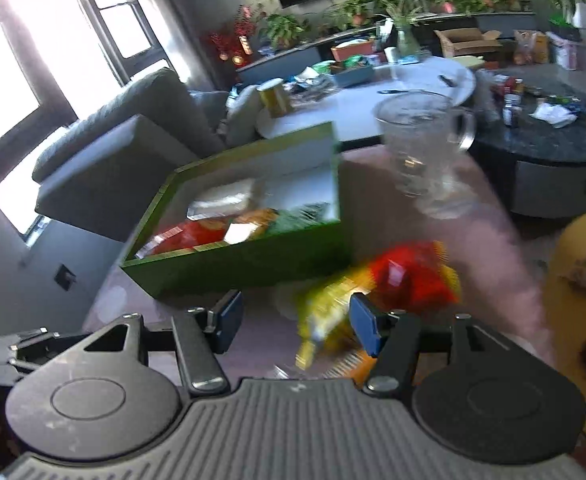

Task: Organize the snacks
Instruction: 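Move the right tool to the yellow-and-red chip bag beside the box, then grasp the yellow-and-red chip bag with the right tool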

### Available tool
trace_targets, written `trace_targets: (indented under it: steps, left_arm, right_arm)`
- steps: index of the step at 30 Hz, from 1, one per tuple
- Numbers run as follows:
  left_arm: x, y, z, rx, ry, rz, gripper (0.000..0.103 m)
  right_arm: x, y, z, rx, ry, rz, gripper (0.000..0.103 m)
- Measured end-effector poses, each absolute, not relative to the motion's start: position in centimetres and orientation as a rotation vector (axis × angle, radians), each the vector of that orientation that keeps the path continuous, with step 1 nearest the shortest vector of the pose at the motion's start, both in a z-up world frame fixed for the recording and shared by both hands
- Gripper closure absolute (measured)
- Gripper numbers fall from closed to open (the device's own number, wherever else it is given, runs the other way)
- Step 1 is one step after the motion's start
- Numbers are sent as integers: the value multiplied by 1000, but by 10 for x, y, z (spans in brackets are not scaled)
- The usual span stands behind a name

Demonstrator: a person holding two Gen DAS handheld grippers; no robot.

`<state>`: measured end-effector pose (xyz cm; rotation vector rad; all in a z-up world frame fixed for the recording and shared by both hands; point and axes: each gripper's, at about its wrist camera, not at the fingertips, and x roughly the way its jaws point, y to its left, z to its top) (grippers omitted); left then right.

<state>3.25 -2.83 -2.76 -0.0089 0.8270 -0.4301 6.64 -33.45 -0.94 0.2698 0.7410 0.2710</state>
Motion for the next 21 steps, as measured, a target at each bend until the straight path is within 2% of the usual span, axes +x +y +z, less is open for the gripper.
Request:
trace_targets:
  steps: [9, 16, 21]
  left_arm:
    - [32, -64, -40, 28, 860, -493, 24]
    - [34, -82, -41, 51, 865, -516, 24]
    - [35, -83, -44, 55, 879, -512, 24]
  right_arm:
    - [41, -349, -37, 222, 812, 208, 27]
    - [78, -371, -22, 310, 726, 120, 27]
    - [124, -383, -37, 310, 795, 31, 27]
